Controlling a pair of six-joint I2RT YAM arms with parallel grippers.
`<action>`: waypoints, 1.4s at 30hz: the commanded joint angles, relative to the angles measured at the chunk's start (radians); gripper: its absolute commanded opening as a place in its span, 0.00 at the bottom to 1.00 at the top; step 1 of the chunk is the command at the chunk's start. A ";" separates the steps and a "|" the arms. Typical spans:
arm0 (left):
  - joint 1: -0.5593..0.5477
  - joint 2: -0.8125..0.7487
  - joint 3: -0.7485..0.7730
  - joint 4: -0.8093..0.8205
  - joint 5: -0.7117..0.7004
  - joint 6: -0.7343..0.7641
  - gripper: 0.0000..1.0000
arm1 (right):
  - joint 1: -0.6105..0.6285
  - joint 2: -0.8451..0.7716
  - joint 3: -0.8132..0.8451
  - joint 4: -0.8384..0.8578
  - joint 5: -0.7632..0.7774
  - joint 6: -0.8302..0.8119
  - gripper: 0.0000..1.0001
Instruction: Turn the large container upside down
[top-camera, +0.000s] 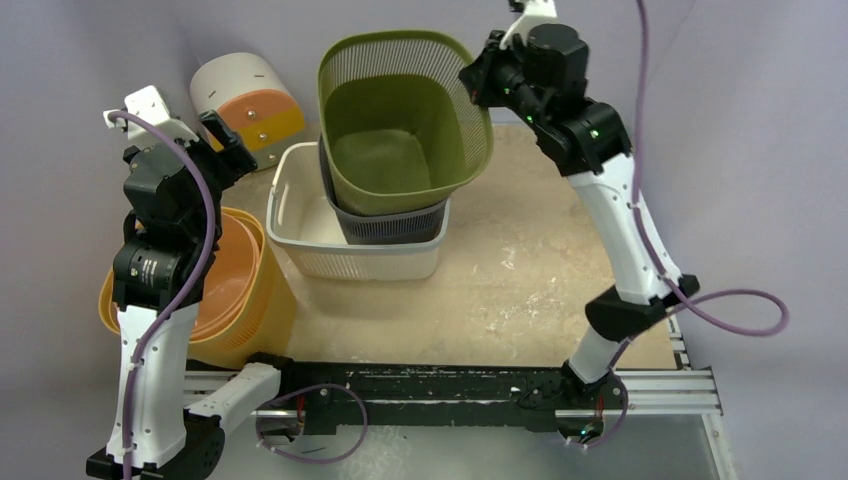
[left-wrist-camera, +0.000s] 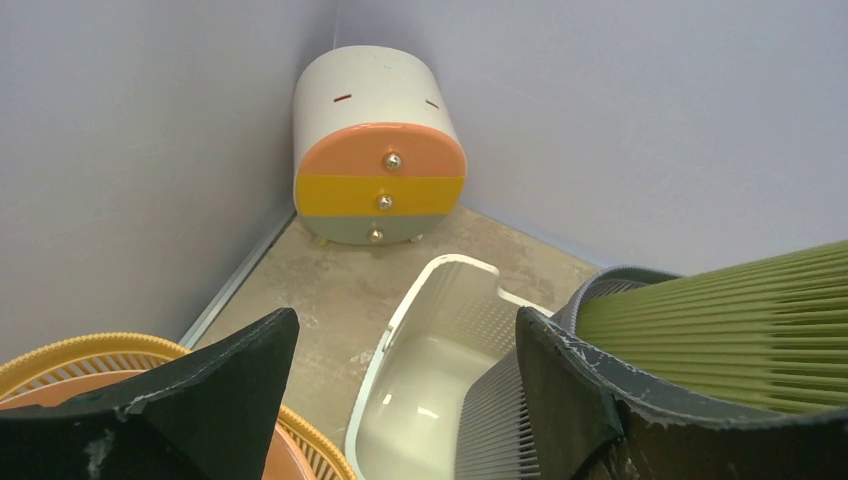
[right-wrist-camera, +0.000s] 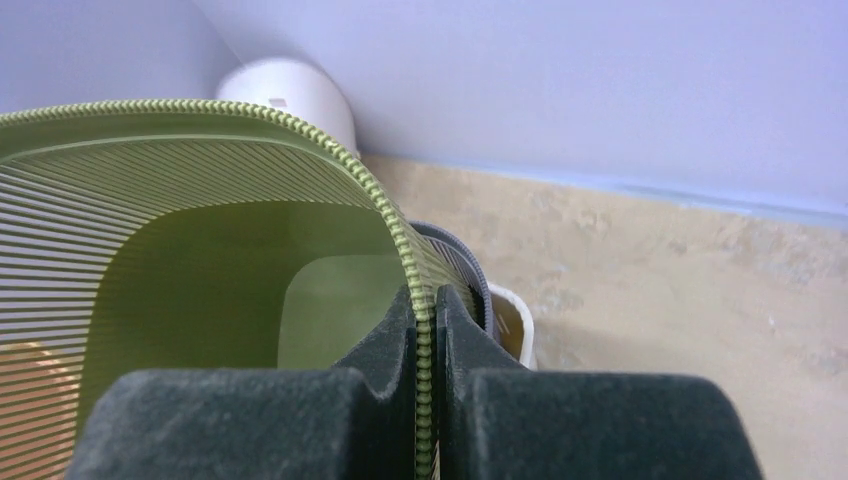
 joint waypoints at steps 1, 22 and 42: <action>-0.004 -0.006 0.044 0.025 -0.031 -0.006 0.77 | -0.016 -0.196 -0.072 0.527 0.118 0.030 0.00; -0.003 0.001 0.040 0.013 -0.013 -0.001 0.77 | -0.026 -0.362 -0.386 0.936 0.693 -0.571 0.00; -0.004 0.018 0.027 0.007 0.013 0.007 0.77 | -0.346 -0.486 -0.876 0.524 0.390 -0.101 0.00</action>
